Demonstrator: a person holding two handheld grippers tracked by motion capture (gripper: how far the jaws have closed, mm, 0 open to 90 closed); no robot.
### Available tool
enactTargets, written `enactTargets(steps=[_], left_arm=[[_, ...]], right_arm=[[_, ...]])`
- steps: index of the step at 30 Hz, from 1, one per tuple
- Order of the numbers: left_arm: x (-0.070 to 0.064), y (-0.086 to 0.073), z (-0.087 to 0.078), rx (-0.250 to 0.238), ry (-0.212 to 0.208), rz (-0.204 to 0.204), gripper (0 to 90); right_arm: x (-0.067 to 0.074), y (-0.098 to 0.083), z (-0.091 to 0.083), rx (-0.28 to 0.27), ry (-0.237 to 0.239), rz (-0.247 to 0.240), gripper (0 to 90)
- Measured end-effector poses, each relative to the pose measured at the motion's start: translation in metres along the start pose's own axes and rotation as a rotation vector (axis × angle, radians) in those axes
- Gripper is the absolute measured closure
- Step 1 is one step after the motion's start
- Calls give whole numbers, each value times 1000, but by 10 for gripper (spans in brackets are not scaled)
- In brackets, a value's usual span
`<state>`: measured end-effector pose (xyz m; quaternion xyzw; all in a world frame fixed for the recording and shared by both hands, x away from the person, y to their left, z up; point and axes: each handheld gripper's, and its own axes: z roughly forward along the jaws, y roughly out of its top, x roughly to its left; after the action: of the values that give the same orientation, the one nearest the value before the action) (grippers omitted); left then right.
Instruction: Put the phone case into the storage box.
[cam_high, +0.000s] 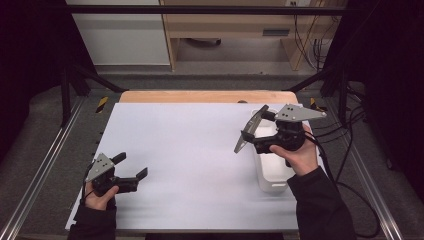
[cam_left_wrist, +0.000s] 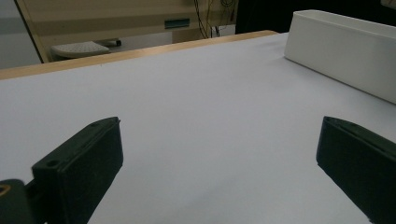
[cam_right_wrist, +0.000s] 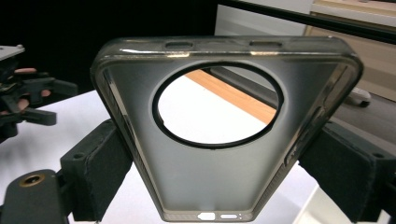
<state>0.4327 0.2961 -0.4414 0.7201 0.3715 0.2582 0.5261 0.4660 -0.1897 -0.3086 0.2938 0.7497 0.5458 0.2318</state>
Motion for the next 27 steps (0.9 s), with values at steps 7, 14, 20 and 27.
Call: enactTargets(steps=[7,14,20,27], left_arm=[[1,0,0,0,-2,-3,2],[1,0,0,0,1,0,2],[1,0,1,1,-1,7,2],[0,-1,2,5,-5,12,2]], right_arm=[[-8,2,1,6,-46,25,119],[-18,6,2,13,-114,51,119],[-26,7,2,19,-150,61,119],[-36,9,6,24,-201,79,119]])
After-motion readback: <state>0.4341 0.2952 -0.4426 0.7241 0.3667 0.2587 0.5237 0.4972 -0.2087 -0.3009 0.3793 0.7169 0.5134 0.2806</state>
